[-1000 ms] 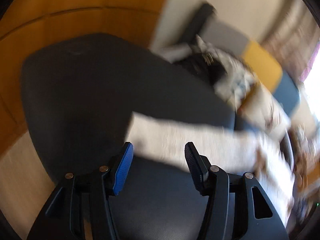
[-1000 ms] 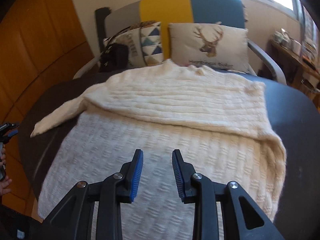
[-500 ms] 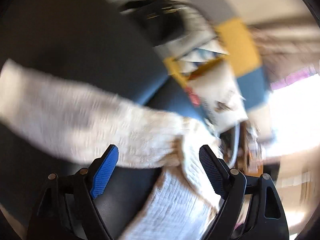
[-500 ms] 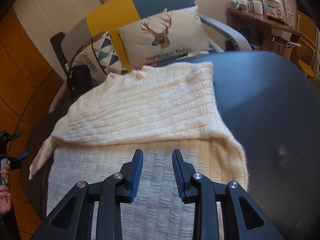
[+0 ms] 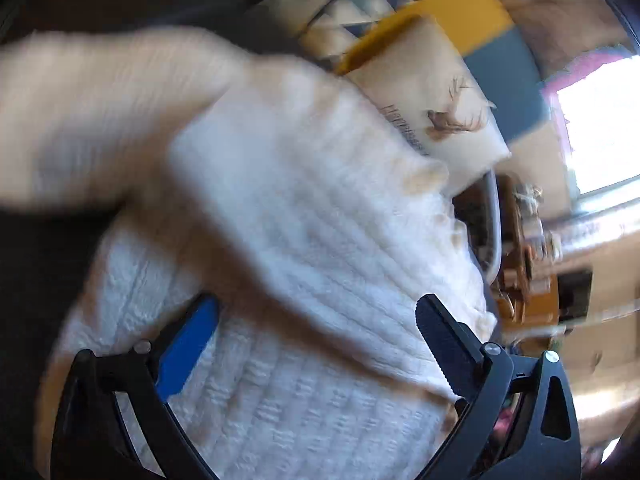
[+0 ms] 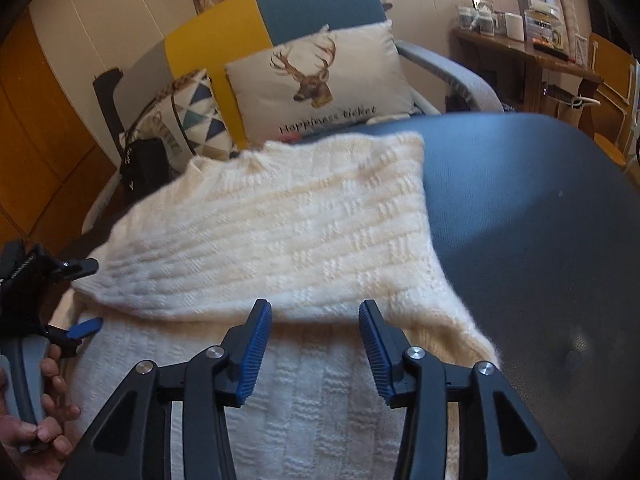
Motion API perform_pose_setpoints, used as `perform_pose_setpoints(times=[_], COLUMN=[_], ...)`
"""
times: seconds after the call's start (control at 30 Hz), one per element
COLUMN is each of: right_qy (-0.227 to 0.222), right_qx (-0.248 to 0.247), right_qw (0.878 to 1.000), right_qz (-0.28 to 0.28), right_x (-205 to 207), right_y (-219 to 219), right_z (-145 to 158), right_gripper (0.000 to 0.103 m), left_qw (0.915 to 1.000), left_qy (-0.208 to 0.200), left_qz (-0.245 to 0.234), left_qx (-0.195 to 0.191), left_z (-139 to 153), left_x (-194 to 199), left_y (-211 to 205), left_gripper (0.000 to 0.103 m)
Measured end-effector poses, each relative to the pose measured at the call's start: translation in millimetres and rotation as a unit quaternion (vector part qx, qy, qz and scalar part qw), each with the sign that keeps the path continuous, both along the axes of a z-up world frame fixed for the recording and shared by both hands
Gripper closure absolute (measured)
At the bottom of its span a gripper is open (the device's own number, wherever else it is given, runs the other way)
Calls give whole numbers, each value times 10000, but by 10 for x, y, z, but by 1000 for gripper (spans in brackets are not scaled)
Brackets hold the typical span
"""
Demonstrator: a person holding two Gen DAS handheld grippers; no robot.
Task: Fold clothes
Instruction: 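Grasp the sleeve near the left gripper and lift it across the body, then lay the sleeve flat across the sweater body and open the left gripper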
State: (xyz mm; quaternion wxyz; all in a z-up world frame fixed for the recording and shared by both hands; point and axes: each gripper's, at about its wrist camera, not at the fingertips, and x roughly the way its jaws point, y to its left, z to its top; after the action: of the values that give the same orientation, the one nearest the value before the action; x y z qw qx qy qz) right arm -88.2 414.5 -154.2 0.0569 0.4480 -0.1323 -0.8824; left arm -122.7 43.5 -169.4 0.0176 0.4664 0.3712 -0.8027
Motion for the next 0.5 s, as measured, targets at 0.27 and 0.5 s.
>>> perform_pose_setpoints(times=[0.27,0.5], right_qy=[110,-34], right_qx=[18,37], right_qw=[9997,9993], right_qz=[203,365], right_x=[70,12], right_y=[-16,-61], right_z=[-166,-167], right_gripper=[45,34], left_qw=[9528,9841], left_qy=[-795,-886], left_qz=[-1010,-573], left_qx=[-2751,-1428], left_z=[-87,156], left_x=[-398,-339], left_y=[566,281], left_gripper=[0,1])
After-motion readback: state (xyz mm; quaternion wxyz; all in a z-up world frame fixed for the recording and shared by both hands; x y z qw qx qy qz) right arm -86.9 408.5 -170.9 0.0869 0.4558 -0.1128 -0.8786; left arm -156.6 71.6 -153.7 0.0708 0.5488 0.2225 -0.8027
